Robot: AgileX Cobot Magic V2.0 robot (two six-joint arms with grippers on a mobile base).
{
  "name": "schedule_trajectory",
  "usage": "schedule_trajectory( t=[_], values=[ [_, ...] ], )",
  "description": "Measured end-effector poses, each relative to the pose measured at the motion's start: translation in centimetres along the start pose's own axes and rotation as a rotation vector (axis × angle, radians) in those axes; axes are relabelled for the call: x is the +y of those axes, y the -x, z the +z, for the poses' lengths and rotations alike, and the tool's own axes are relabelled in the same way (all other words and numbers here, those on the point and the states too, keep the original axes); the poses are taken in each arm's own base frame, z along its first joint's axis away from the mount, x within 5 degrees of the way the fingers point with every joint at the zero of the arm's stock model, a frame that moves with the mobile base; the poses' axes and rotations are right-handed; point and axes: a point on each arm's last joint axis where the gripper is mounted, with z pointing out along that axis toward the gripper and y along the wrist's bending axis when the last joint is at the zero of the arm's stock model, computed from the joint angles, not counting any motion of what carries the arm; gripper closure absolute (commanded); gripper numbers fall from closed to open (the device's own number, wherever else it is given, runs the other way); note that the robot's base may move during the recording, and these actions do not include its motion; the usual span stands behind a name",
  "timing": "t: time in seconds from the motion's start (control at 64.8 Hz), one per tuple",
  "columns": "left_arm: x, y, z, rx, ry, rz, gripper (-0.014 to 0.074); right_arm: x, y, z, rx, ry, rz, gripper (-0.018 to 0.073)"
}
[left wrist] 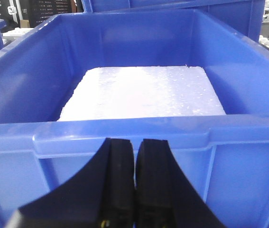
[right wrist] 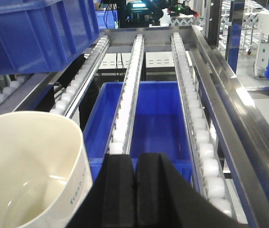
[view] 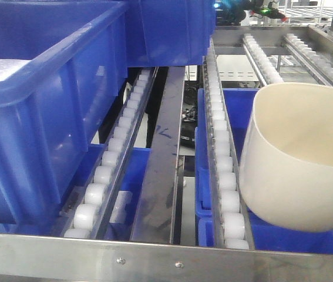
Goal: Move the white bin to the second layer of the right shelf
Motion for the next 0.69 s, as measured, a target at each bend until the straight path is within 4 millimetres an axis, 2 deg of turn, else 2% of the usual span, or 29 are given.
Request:
schedule_trajectory(
  t=[0.695],
  values=[
    [0.00,0.00,0.00,0.000,0.000,0.000,0.0512,-0.04,-0.20,0.00,0.022,-0.005,0.000,0.0510]
  ],
)
